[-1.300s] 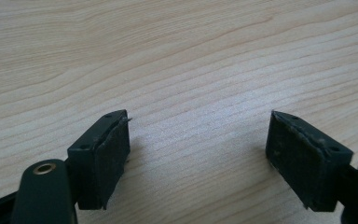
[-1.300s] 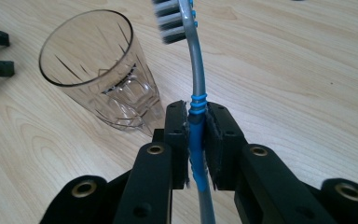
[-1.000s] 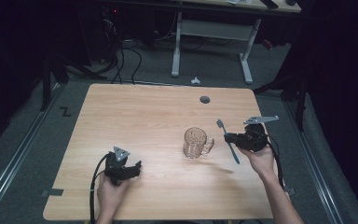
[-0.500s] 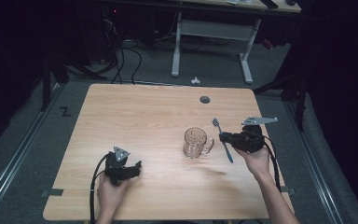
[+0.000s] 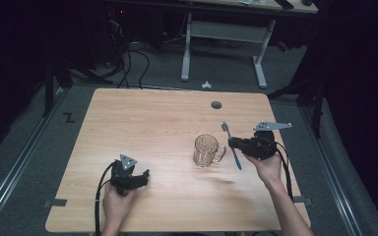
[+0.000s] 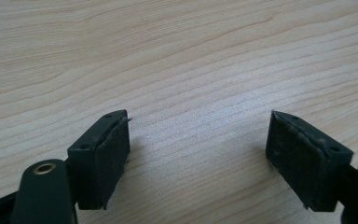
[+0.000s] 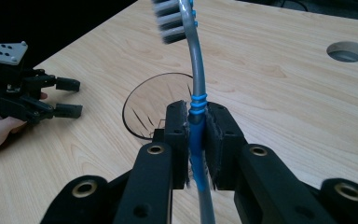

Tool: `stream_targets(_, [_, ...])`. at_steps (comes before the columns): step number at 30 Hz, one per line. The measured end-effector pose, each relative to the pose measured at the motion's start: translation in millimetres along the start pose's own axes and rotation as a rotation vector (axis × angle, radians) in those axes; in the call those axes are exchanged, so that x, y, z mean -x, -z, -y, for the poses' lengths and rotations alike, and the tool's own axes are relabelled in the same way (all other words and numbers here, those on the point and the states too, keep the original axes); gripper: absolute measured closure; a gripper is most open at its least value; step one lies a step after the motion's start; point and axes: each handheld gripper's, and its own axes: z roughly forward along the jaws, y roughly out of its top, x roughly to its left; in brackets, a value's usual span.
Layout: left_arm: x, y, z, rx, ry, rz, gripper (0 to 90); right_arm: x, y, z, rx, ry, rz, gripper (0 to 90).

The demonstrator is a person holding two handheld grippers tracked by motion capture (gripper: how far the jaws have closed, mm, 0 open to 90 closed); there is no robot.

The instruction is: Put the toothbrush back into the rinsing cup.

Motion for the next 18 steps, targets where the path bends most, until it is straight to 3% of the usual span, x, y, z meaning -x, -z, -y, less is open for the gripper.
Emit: stream_targets(18, [0.0,0.0,0.0,0.0,0.0,0.0,22.2,-12.5,-3.4,-20.7,0.043,0.052,-0.034,80.0])
